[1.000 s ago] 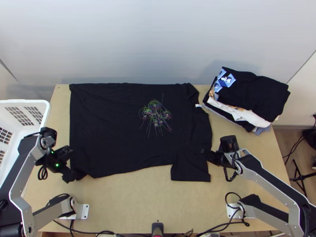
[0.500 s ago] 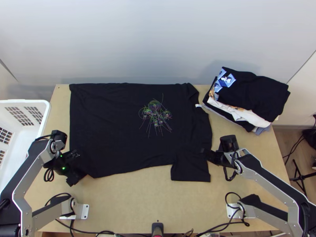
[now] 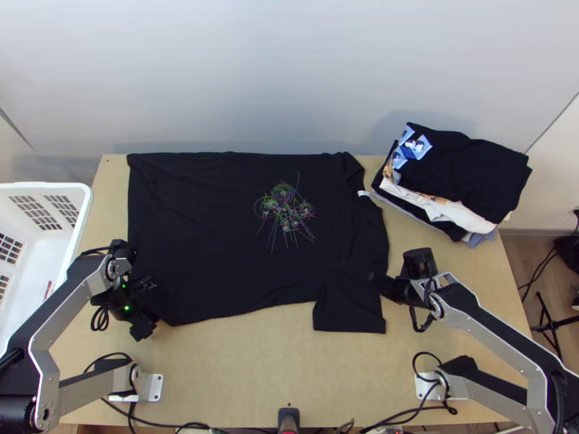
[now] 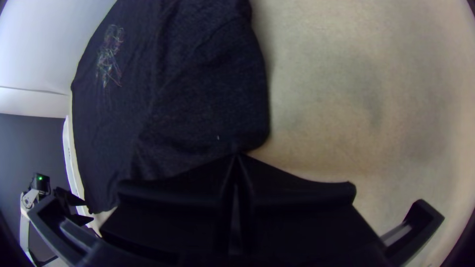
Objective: Fold the t-shirt
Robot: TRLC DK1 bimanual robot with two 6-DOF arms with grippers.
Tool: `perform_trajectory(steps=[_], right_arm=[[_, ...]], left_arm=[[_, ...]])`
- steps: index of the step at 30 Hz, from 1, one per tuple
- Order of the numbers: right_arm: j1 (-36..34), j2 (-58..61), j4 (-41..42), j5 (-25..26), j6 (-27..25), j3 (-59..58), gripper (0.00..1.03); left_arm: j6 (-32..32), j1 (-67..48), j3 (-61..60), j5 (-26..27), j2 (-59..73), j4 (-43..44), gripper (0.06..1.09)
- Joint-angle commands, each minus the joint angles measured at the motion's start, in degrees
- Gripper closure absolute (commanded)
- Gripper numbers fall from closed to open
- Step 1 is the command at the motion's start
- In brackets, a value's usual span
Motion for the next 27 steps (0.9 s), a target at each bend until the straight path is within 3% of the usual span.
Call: perform_trajectory(steps=[1,5,9,15,17,20,27], right_arm=[[-0.01,-0.07,0.11,0.0,-0.5,-0.2,1.0],[-0.01,-0.16,0.02,0.0,-0.59,-0.29,1.0],[-0.01,-0.51,0.11,0.0,-0.59,-0.55,1.0],[-4.58,-1.39,-0.33,-0.18,-0.32,0.68,1.0],[-5.55,-2.45,-1.12,-0.09,-3.05,2.44,1.0],[-6.16,-4.47,-2.18,0.62,-9.2,7.27,1.0],[-11.26,-4.2,1.6,0.88,-11.84,22.13,1.0]], left_arm=[[-1.3,-1.3,-1.38,1.5,0.27,1.78,0.39],[-2.44,-2.01,-1.9,3.0,0.09,3.97,0.56],[-2.0,-2.18,-3.49,5.28,-0.35,6.43,1.04],[-1.47,0.28,-1.2,5.9,-1.23,7.4,1.05],[-2.0,4.23,3.19,9.24,-1.14,7.49,1.05],[-7.71,7.22,11.54,15.39,-0.96,6.87,1.05],[-25.73,7.93,27.19,23.21,-0.61,9.16,1.05]])
